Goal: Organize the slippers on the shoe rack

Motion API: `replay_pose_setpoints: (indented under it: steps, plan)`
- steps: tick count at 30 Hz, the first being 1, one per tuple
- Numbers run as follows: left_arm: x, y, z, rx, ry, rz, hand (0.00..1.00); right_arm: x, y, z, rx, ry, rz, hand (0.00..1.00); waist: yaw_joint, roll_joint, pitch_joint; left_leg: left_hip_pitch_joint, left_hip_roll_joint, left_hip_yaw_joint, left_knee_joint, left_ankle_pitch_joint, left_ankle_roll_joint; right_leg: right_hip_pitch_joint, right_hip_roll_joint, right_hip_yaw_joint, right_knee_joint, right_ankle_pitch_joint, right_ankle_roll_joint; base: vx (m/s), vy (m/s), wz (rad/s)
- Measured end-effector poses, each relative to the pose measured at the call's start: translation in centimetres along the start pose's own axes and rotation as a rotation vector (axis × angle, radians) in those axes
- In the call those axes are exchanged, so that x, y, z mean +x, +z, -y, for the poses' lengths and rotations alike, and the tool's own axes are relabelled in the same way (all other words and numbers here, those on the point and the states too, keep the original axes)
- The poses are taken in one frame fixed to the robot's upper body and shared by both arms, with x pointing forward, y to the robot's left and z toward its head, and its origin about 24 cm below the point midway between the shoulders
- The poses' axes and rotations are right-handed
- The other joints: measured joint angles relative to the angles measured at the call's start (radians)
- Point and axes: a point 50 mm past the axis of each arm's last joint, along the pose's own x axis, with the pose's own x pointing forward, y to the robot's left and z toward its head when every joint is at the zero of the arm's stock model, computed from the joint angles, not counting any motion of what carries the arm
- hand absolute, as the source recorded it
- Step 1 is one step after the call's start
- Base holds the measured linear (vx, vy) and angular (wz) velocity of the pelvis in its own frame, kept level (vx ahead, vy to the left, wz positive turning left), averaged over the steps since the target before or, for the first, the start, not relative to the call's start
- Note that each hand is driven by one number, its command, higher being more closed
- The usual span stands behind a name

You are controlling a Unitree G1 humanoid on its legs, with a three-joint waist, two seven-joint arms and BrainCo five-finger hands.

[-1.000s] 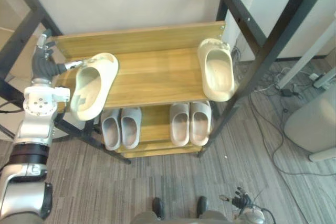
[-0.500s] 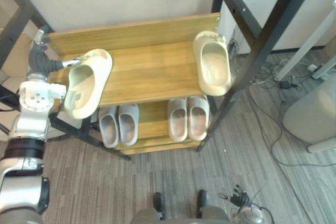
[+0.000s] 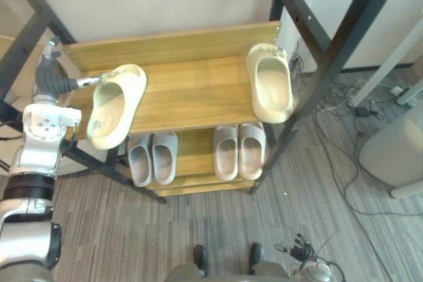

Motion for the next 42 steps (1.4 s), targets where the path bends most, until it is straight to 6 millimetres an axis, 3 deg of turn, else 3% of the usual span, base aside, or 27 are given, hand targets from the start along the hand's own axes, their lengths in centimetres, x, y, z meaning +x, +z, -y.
replay_pose_setpoints:
  steps: [4, 22, 33, 34, 42]
  plan:
    - [-0.6, -0.9, 0.3, 0.032, -0.038, -0.023, 0.00, 0.0, 0.1, 0.0, -0.002, 0.000, 0.002, 0.00, 0.000, 0.000, 0.000, 0.000, -0.002, -0.004, 0.000, 0.000, 0.000, 0.011, 0.000, -0.002, -0.013, 0.004, 0.002, 0.01, 0.008, 0.03]
    - [-1.0, -1.4, 1.1, 0.092, -0.090, -0.040, 0.00, 0.1, 0.0, 0.2, -0.006, -0.005, -0.001, 0.00, -0.006, -0.002, 0.001, -0.010, -0.001, 0.006, -0.007, 0.000, 0.000, -0.015, 0.002, 0.004, -0.014, 0.005, 0.001, 0.01, 0.003, -0.01]
    - [0.6, 0.3, 0.6, 0.064, -0.045, -0.005, 0.00, 0.2, 0.4, 0.1, 0.013, -0.011, 0.009, 0.00, -0.009, -0.003, 0.015, -0.040, 0.000, 0.046, -0.005, 0.000, 0.000, -0.063, 0.001, 0.041, 0.004, 0.007, 0.000, 0.02, 0.009, -0.11]
    - [0.8, 0.6, 0.5, 0.059, -0.028, 0.004, 1.00, 0.2, 0.4, 0.1, 0.018, -0.013, 0.008, 0.00, -0.010, -0.003, 0.025, -0.040, 0.000, 0.054, -0.005, 0.000, 0.000, -0.071, 0.001, 0.052, 0.010, 0.008, -0.001, -0.02, 0.008, -0.13]
    - [1.0, 0.4, 0.3, 0.054, -0.017, -0.012, 1.00, 0.1, 0.4, 0.0, 0.022, -0.015, 0.009, 0.00, -0.009, -0.002, 0.030, -0.042, 0.002, 0.079, -0.005, -0.001, 0.000, -0.096, 0.001, 0.073, 0.024, 0.012, -0.002, -0.03, 0.009, -0.11]
